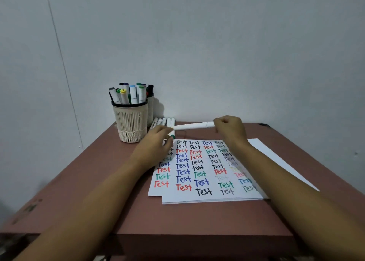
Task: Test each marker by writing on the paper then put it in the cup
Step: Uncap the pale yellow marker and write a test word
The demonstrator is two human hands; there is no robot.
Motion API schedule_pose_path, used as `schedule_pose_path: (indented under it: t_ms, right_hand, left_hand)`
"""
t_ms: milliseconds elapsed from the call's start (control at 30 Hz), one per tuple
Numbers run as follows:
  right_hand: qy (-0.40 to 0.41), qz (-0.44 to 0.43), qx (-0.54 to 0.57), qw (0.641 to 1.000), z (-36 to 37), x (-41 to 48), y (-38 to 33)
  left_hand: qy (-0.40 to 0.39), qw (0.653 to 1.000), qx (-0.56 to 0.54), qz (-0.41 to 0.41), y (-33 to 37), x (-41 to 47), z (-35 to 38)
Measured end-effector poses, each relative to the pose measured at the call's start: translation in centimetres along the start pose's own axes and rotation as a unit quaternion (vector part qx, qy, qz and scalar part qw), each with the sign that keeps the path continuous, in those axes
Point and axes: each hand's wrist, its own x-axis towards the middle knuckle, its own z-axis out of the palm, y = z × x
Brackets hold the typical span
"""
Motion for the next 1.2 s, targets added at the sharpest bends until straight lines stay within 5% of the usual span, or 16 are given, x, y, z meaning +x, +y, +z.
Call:
schedule_pose_path:
  t_ms: [500,667,867,1033,1200]
  right_hand:
    - [-0.022,0.110,0.251,0.961,-1.1,-1.0,2.3]
    - [-0.107,0.143,0.409,0.895,-0.7,-2.0,1.5]
    - [-0.199,0.096,0.349,0.911,0.5,-2.5,1.9]
    - [-0.209,0.128,0.385,0.890,0.3,-2.3,1.6]
    - [-0.280,0.128,0.274,0.911,-0.2,-2.8,1.5]
  left_hand:
    - [-0.024,0.994,0.034,0.102,1.3,0.3,0.6]
    - [-0.023,0.994,0.036,0.102,1.8,0.2,0.6]
    - [-0.033,0.992,0.030,0.120,2.0,0.1,0.8]
    - [0.022,0.982,-0.185,0.015,2.9,0.4,0.1]
    - [0.056,0.990,-0.064,0.112,1.6,0.5,0.7]
